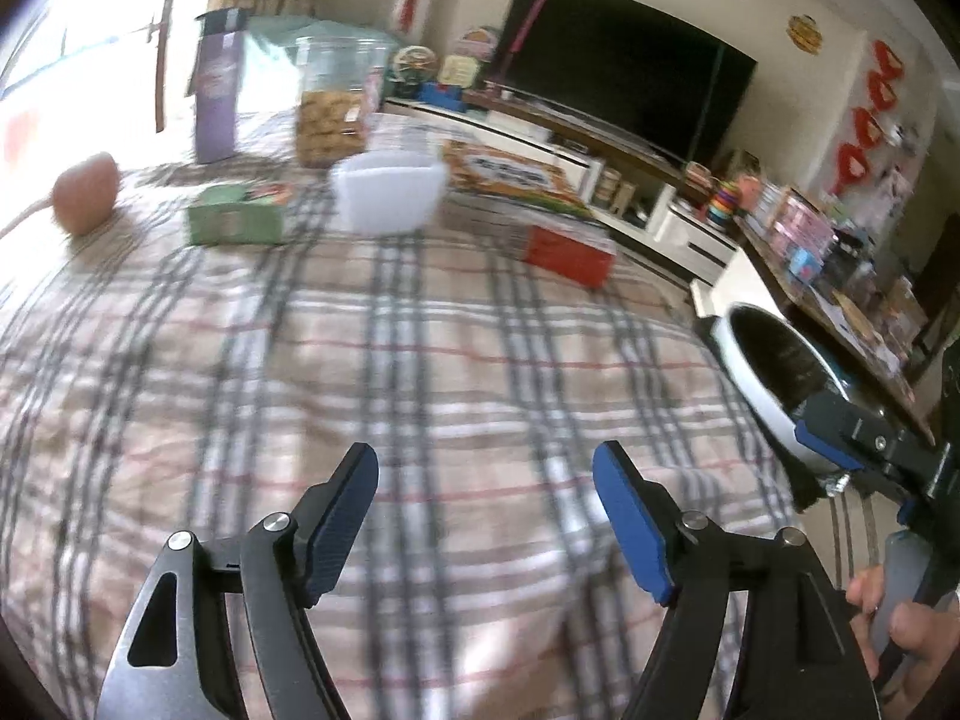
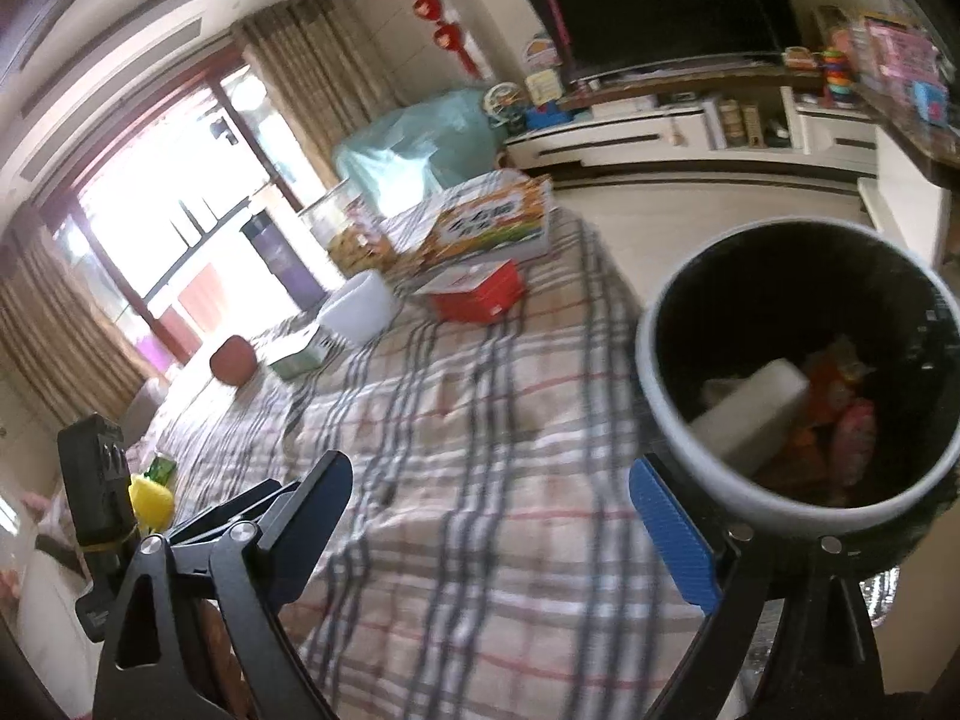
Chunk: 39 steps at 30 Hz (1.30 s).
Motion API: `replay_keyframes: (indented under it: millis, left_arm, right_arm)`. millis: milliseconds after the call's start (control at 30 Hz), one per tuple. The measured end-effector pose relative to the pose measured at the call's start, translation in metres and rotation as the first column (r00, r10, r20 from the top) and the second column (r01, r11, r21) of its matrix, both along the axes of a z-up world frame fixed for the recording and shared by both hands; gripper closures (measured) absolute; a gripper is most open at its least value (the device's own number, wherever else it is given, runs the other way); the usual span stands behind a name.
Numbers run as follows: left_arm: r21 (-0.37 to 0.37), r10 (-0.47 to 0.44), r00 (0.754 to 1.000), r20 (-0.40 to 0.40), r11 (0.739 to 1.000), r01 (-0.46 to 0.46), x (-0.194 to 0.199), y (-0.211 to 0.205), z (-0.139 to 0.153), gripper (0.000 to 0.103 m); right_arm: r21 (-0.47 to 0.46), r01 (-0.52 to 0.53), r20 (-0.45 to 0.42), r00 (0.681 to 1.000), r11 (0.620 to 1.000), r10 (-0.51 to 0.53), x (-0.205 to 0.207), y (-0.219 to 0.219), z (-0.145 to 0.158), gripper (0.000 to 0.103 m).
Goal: Collect trash
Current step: 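Move both open tools back over the table toward the green carton and white cup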
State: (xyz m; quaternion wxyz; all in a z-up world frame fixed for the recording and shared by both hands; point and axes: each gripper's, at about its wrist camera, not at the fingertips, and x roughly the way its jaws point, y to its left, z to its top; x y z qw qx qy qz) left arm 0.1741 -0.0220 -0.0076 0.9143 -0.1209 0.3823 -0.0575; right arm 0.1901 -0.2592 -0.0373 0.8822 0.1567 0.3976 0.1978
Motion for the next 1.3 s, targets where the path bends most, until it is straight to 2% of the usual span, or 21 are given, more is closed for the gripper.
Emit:
replay_keyframes:
  millis: [167, 600, 1100, 1300]
  left_arm:
    - [-0.011, 0.063, 0.998, 0.003, 0.998, -0.063, -0.013, 0.030, 0.005, 0.025]
    - [0.009, 0.139, 0.990, -0.018, 0.990, -0.139, 0.007, 0.085, 0.003, 0.025]
    - [0.089, 0.166, 0.986, -0.017, 0.982, -0.164, 0.094, 0.133, -0.006, 0.025]
    - [0.090, 0.148, 0.988, -0.039, 0.986, -0.144, 0.132, 0.153, -0.015, 0.024]
  right_arm:
    - [-0.005, -0.049, -0.002, 0.999, 0.999, 0.049, 0.003, 0.031, -0.003, 0.008]
    - [-0.015, -0.120, -0.017, 0.993, 0.993, 0.120, 0.025, 0.085, -0.012, 0.008]
    - [0.002, -0.161, -0.010, 0.987, 0.987, 0.161, 0.087, 0.136, -0.018, 0.008]
    - [0.009, -0.173, -0.004, 0.985, 0.985, 0.173, 0.116, 0.151, -0.018, 0.008]
